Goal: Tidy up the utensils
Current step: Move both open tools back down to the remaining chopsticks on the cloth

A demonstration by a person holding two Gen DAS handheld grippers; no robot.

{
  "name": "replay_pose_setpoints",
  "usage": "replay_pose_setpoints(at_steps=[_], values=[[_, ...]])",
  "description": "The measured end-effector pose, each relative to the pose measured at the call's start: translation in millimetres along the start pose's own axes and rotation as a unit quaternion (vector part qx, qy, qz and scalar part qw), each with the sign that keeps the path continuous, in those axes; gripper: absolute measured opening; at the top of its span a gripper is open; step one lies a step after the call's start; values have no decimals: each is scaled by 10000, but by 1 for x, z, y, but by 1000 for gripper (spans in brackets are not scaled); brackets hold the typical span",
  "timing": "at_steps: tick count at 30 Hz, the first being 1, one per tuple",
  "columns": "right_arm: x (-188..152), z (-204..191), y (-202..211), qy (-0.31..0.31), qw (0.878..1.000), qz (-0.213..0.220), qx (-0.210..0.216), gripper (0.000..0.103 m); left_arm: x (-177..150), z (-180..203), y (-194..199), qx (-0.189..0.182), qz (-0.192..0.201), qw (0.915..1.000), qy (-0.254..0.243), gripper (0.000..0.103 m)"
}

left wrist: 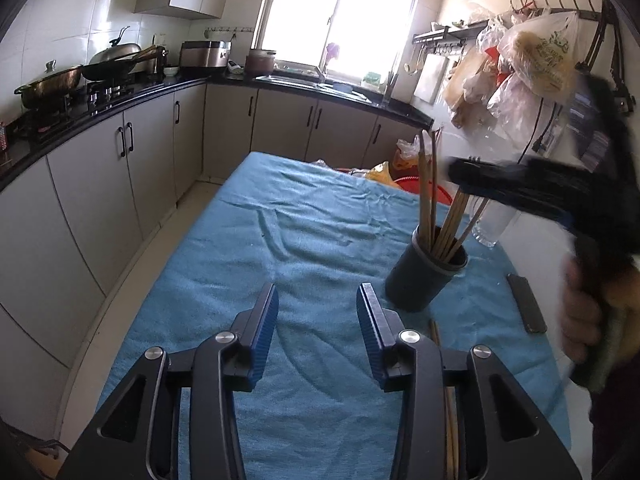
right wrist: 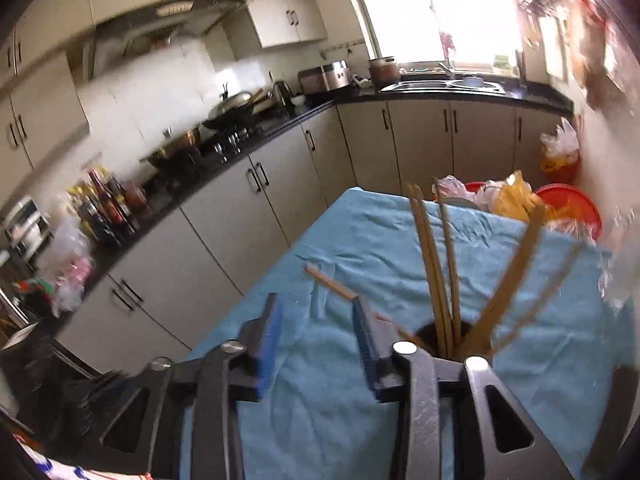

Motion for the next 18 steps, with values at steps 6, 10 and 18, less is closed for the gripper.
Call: replay_pose_setpoints(at_steps=[6,10,18], values=[[-114,58,4,-120,9893,-977,-1080,22,-23,2,-18,-61,-314,9995,-5,39],[-180,80,-8,-649,9813,-1464,-1067,20,-43,15,-30,-128,-567,9982,-126,39],[-195,71,-27,-400,9796,-1456,-1326,19,-75,35,-44,-112,-933,9947,-414,39]])
Point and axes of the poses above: each gripper's, at about its wrist camera, not at the fingertips, and y roughly against the way its jaws point, z to its right, x to its top, the point moved 9 cm from there along -y, roughly the way its jaws point
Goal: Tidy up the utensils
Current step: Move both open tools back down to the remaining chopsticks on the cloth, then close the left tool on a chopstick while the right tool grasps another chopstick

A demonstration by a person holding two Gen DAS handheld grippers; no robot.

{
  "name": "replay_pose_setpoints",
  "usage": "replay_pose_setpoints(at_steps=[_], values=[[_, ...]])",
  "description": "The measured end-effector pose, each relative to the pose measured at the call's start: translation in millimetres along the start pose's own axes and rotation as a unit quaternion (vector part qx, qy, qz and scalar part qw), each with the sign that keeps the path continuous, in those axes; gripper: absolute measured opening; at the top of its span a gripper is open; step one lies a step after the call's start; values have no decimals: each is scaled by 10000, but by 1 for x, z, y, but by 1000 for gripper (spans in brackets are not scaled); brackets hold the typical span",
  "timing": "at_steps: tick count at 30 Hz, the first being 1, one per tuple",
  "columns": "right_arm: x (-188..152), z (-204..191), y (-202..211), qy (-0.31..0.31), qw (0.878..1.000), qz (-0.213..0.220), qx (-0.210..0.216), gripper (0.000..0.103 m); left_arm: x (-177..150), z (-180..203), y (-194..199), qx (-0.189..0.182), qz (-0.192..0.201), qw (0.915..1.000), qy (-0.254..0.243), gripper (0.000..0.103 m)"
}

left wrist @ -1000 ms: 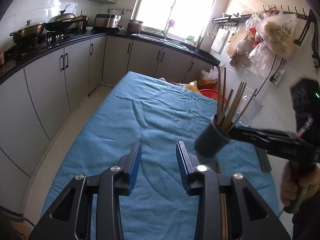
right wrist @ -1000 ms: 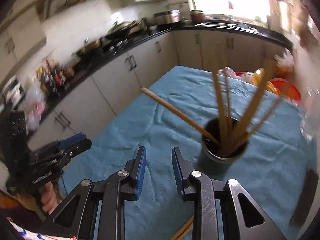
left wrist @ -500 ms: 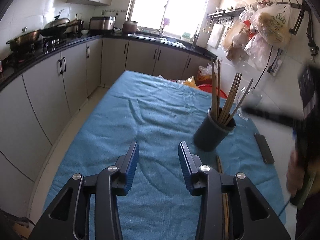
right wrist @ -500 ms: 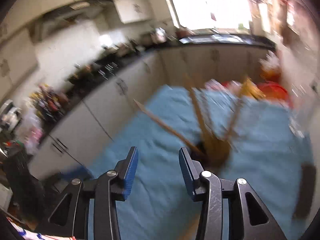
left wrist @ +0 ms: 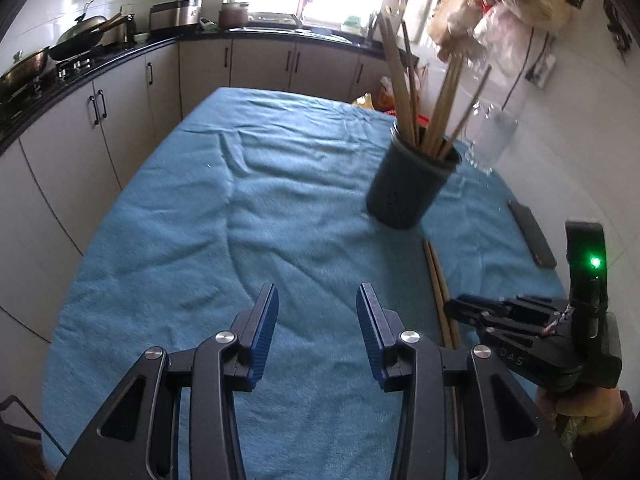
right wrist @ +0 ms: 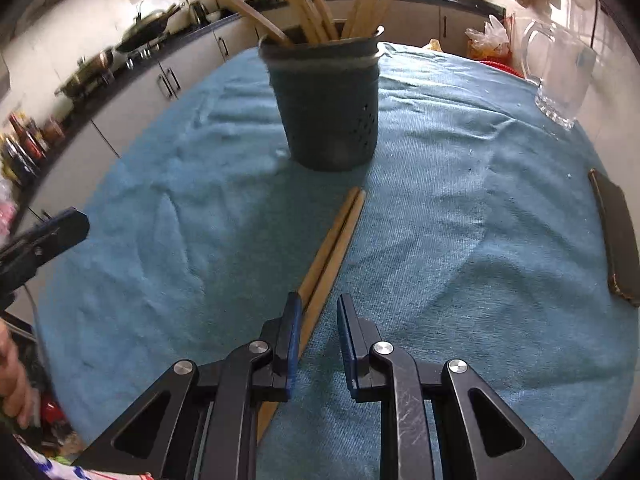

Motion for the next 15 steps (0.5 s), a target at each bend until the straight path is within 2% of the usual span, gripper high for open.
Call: replay_pose_setpoints(at_steps=[6,15], values=[[-7,7,-2,68,9990,-65,-435,18,-14,19,-14,-97,-273,9994,-167,39],[-35,66,24,-280,9961,-96,-835,18,-28,82,-47,-573,-881,9931,-512,39]])
Point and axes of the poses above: each gripper's, at about its wrist camera, not at the fingertips, and y roughly against the way its jaws point, z to its right, x to its top, the point moved 9 cm from there along -y, roughly the way its jaws point
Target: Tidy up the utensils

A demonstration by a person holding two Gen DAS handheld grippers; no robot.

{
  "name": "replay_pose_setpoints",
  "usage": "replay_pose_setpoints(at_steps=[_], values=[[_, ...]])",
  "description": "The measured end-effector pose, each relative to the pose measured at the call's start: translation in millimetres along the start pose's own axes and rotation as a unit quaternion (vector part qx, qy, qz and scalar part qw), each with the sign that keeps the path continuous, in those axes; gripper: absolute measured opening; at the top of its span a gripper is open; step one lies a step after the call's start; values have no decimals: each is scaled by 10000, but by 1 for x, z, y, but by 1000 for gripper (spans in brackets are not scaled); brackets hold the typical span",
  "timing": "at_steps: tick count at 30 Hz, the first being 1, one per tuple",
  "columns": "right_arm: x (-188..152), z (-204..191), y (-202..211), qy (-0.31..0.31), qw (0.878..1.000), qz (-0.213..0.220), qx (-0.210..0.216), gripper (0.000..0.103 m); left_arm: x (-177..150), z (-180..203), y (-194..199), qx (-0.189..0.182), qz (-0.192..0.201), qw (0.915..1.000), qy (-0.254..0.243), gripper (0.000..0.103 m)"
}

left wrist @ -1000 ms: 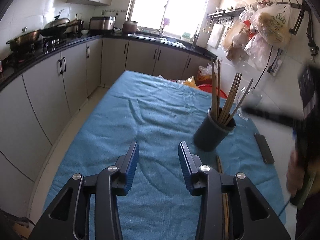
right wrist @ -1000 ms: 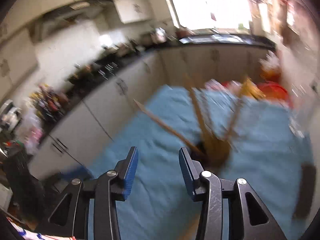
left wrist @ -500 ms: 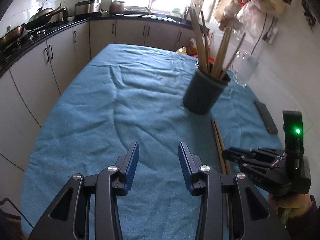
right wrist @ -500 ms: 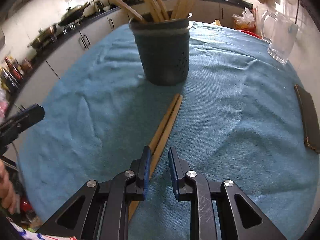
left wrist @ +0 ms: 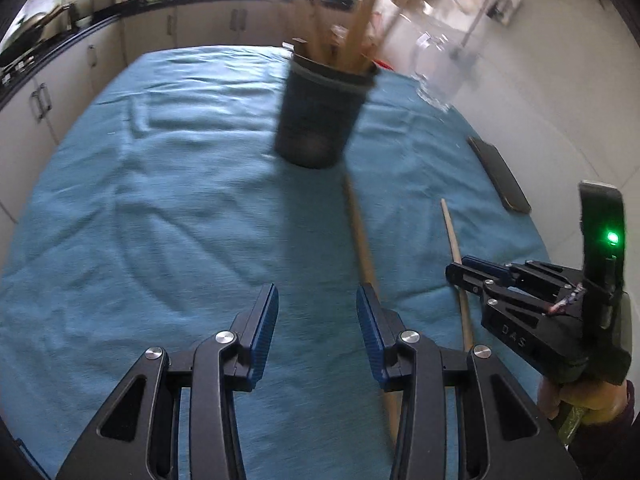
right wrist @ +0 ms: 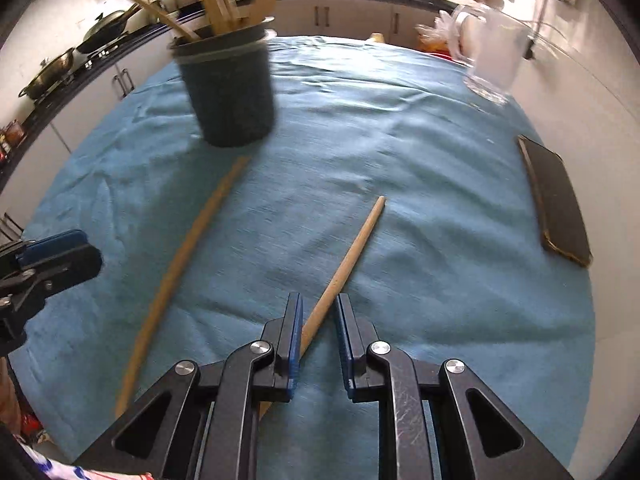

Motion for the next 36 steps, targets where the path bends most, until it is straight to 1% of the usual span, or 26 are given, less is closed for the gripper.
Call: replay_pose_setpoints(at_steps=[3,8,9,10,11,12,16,20,22,26,27,29,31,36], values=[[-6,14,5,-77,10000,22,-45,18,4,19,-18,-11,-171,9997,-185,39],[-13,22,9,-241,9996,82,75,18,5,32,-47,64,-493,9983,-289,39],[-14,22,10,-257,9996,97,87,18,7,33,-47,108,-430,9985,-312,37],[-14,23,10,-269,9995,112,103,18,9,34,-48,173,-400,9984,-348,33],[-15,23,10,-285,9995,121,118,16,10,34,-50,229,-433,9981,-374,15],[-16,24,11,-315,9993,127,138,13,10,33,-51,248,-449,9981,-351,6],[-19,28,14,-396,9989,34,236,9,3,24,-47,102,-561,9983,-106,6],[-27,33,18,-413,9988,-110,226,9,-12,14,-34,-137,-777,9968,149,7],[-29,35,19,-404,9988,-178,221,9,-13,13,-32,-209,-864,9958,196,7],[-28,37,18,-380,9987,-314,159,9,-5,14,-30,-55,-760,9970,124,7],[-27,37,17,-365,9986,-359,145,9,-3,17,-31,-70,-749,9971,96,7],[-25,36,15,-339,9984,-436,127,9,2,21,-34,-62,-754,9971,1,7],[-22,38,12,-321,9983,-479,102,9,6,24,-41,36,-783,9969,-98,7],[-14,39,7,-313,9978,-581,32,9,8,23,-49,158,-838,9961,-216,7]])
Point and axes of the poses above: each gripper's, at about its wrist camera, not at the fingertips, and y roughly against the way its jaws point, z to its right, x to its top, the point moved 9 cm from there along -y, roughly the way its jaws point
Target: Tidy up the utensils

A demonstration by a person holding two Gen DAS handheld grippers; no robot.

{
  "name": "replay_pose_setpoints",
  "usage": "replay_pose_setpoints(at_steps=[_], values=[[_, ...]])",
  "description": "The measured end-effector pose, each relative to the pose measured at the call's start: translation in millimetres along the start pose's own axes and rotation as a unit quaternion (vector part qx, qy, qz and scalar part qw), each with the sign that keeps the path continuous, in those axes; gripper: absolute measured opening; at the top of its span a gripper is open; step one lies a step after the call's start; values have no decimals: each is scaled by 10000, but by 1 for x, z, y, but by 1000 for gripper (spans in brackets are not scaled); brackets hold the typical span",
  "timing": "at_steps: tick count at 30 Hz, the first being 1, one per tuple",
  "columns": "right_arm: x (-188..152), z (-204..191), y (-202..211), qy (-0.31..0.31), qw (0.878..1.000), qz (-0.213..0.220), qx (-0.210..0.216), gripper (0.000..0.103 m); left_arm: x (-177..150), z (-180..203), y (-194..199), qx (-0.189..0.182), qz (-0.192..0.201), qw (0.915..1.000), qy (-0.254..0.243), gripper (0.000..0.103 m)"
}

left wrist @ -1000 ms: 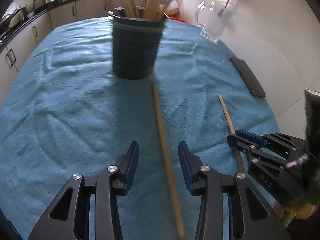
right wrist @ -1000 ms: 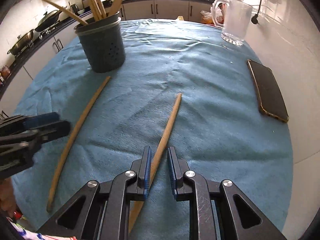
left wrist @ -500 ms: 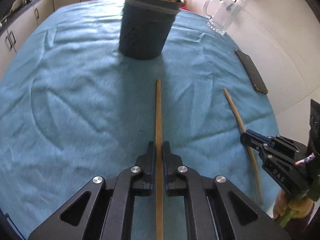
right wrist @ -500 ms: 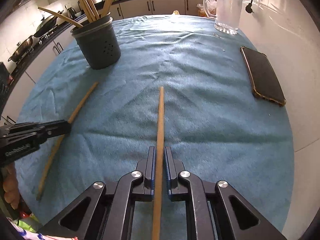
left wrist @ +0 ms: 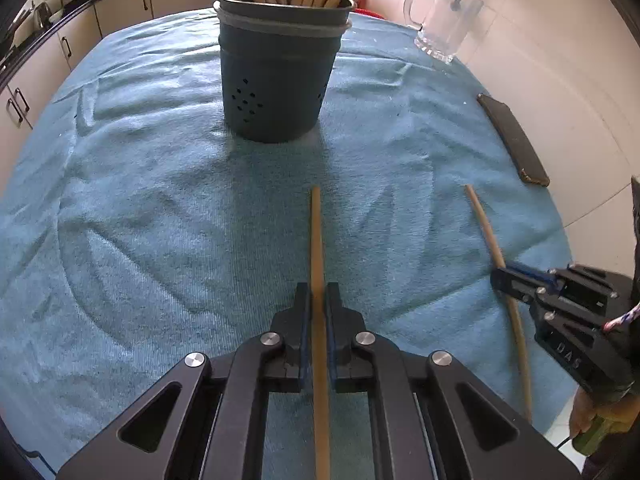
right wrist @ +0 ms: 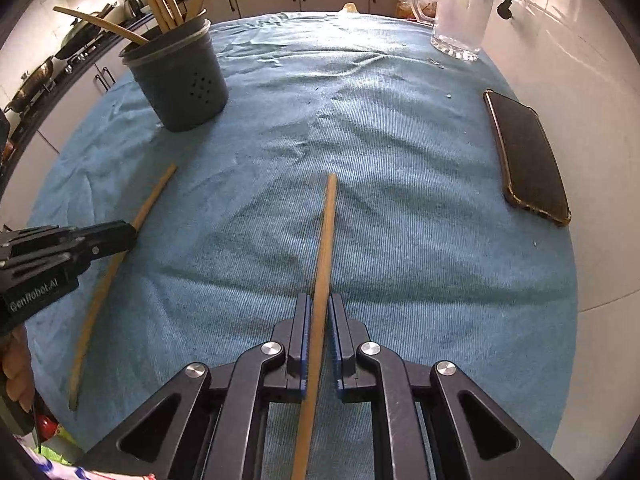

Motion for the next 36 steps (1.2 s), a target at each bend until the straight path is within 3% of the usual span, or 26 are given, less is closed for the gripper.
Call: replay_pose_setpoints(at_steps=[23,29,36], values=[[24,-7,-11,205,9986,3,-485,7,6,-2,4,37,300,9991,-304,6],[23,-7,-3,-28,9991,361,-237,7,11,-7,39,150,796,9963,-271,6],[30,-18,38,-182,9925,1190,197,7,19,-14,83,246,1406,9896,-184,6]])
Point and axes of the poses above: each gripper's, at about its wrist camera, not at the fingertips, and y roughly against the way its jaws point, z to its right, x to its top, the point moved 9 cm from there along -y, roughly the way its jaws point
